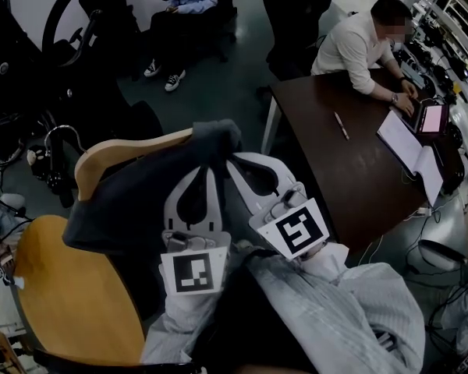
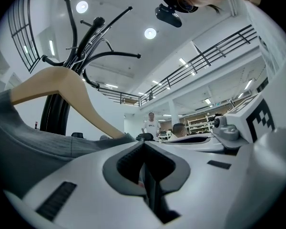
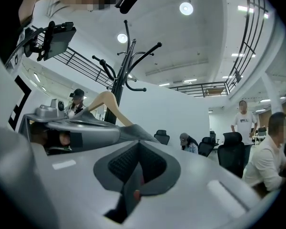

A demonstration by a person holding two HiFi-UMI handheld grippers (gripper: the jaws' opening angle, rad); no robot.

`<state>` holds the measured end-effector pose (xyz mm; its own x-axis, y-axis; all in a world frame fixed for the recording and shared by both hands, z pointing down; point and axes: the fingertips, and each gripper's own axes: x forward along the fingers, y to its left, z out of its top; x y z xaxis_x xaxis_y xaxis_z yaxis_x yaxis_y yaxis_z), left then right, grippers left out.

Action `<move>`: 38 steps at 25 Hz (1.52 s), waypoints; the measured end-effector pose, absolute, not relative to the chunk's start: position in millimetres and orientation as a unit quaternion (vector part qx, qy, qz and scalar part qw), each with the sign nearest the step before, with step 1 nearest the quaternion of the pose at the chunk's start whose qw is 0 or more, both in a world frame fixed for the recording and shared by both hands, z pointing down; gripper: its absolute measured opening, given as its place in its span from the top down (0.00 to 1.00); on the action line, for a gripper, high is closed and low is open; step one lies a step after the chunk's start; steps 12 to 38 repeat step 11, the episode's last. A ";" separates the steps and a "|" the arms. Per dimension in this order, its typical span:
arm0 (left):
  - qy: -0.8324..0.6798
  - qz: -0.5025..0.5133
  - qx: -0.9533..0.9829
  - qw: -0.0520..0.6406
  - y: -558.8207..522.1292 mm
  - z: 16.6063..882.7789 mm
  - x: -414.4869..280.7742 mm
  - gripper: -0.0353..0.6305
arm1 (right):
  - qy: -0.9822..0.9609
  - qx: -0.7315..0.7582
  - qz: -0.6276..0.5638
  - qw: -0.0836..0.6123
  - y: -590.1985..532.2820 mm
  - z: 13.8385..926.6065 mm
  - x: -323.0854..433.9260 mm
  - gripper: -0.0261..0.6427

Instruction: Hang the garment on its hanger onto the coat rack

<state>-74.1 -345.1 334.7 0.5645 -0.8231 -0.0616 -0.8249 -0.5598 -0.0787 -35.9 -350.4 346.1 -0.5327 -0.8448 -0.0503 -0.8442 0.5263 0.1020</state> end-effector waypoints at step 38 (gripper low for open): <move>0.470 0.012 -0.881 0.055 -346.4 329.2 -75.0 0.94 | -0.879 0.473 -0.059 -0.005 -350.4 343.8 -43.0 0.96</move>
